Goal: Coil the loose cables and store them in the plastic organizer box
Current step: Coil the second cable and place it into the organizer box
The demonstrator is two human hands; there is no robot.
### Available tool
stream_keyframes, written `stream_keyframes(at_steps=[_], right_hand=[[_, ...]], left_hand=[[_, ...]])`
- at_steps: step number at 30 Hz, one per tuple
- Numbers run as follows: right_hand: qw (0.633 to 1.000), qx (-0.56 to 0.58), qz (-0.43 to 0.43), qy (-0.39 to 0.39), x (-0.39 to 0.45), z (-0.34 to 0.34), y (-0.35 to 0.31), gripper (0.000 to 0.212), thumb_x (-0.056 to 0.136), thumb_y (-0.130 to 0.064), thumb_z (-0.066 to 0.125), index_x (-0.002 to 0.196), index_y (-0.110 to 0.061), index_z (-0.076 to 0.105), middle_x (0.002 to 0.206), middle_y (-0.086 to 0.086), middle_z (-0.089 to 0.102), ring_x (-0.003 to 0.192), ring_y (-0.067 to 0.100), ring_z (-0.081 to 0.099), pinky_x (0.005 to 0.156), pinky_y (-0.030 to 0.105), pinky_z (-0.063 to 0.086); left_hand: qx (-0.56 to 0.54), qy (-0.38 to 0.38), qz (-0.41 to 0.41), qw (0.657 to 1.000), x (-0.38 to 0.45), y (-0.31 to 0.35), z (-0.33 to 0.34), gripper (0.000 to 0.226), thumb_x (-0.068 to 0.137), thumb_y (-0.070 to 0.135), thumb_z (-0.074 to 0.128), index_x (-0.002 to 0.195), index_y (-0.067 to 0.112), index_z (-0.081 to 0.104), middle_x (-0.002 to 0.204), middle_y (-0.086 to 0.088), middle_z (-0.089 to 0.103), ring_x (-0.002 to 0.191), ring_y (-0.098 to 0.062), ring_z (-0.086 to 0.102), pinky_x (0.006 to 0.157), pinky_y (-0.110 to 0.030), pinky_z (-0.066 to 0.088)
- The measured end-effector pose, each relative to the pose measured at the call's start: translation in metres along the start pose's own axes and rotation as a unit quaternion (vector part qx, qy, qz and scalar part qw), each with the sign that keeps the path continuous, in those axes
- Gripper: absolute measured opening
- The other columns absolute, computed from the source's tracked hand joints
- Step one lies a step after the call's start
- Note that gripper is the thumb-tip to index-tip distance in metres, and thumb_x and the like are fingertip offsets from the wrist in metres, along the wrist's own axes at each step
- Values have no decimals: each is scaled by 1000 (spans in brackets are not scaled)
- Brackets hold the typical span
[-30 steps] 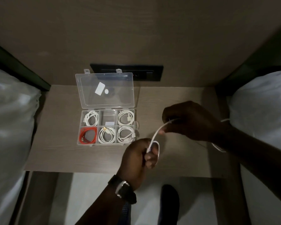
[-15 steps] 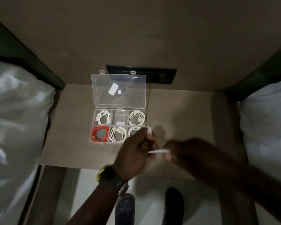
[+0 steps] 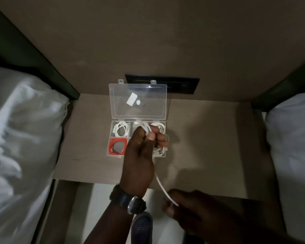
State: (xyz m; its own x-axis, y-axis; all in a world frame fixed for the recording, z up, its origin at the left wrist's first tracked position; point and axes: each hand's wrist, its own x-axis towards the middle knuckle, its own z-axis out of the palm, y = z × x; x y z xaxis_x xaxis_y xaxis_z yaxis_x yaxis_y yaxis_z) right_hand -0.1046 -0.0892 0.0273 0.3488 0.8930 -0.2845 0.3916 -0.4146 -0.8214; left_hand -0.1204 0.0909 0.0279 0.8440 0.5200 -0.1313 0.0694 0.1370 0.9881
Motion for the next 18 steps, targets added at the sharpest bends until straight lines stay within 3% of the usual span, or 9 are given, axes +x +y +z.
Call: stream_keyframes(at_steps=[2, 4, 6, 8, 11, 14, 15, 16, 18], right_hand=[[997, -69, -9, 20, 1, -20, -7, 28, 92, -61, 32, 100, -41, 49, 71, -8, 61, 69, 9, 62, 60, 31, 51], [979, -145, -26, 138, 10, -48, -8, 25, 92, -57, 35, 102, -42, 53, 72, -9, 67, 71, 11, 64, 57, 33, 54], [965, -169, -16, 198, 22, -76, -5, 36, 86, -66, 41, 92, -36, 60, 76, -14, 67, 71, 5, 63, 60, 28, 52], [968, -128, 2, 215, 39, -85, -1, 52, 78, -77, 44, 78, -29, 63, 68, -11, 62, 65, 5, 59, 58, 25, 46], [975, -78, 39, 203, 58, -45, -11, 49, 87, -70, 39, 71, -27, 56, 60, -9, 57, 60, 4, 56, 58, 29, 43], [986, -8, 83, 141, 32, 20, -20, 40, 89, -69, 34, 98, -34, 52, 70, -8, 62, 67, 5, 59, 66, 30, 46], [985, 61, 115, 113, 25, 41, -28, 45, 84, -77, 31, 103, -41, 52, 78, -10, 68, 72, 2, 62, 77, 33, 49], [972, 57, 149, 170, 22, 54, -27, 46, 79, -82, 30, 103, -50, 53, 87, -14, 72, 79, -1, 65, 89, 37, 49], [967, -49, 238, 72, 56, 68, -46, 32, 92, -62, 34, 101, -46, 60, 99, -13, 76, 84, -1, 69, 93, 41, 53]], left_hand=[[177, -101, 18, 979, -13, -5, -1, 26, 102, 18, 42, 86, 3, 56, 76, -10, 64, 71, -25, 62, 72, -42, 52], [146, -162, -62, 974, -29, -4, -5, 42, 100, 37, 41, 76, 8, 58, 65, -10, 55, 60, -27, 55, 61, -39, 46], [52, -188, -176, 965, -44, 7, -5, 56, 96, 53, 38, 65, 13, 60, 53, -2, 43, 48, -15, 40, 48, -24, 33], [-137, -200, -283, 928, -52, 24, -5, 47, 92, 51, 47, 63, 17, 61, 50, 6, 39, 42, -8, 29, 42, -20, 21], [-459, -111, -274, 838, -36, 42, -19, 28, 97, 27, 43, 82, 13, 61, 61, 3, 45, 46, -8, 39, 46, -19, 38], [-438, -5, -149, 886, -8, 46, -50, 18, 93, 15, 41, 86, 13, 57, 73, 2, 51, 61, -10, 49, 65, -22, 45], [-367, 14, -119, 923, -2, 43, -59, 17, 92, 15, 45, 85, 11, 59, 73, 0, 55, 63, -11, 52, 64, -21, 47], [-257, 16, -96, 962, 0, 37, -67, 18, 93, 14, 46, 85, 6, 61, 73, -4, 57, 63, -13, 55, 62, -20, 48], [29, -54, -69, 996, -12, 22, -78, 31, 100, 23, 40, 85, 3, 59, 74, -12, 57, 65, -17, 56, 61, -24, 51]])
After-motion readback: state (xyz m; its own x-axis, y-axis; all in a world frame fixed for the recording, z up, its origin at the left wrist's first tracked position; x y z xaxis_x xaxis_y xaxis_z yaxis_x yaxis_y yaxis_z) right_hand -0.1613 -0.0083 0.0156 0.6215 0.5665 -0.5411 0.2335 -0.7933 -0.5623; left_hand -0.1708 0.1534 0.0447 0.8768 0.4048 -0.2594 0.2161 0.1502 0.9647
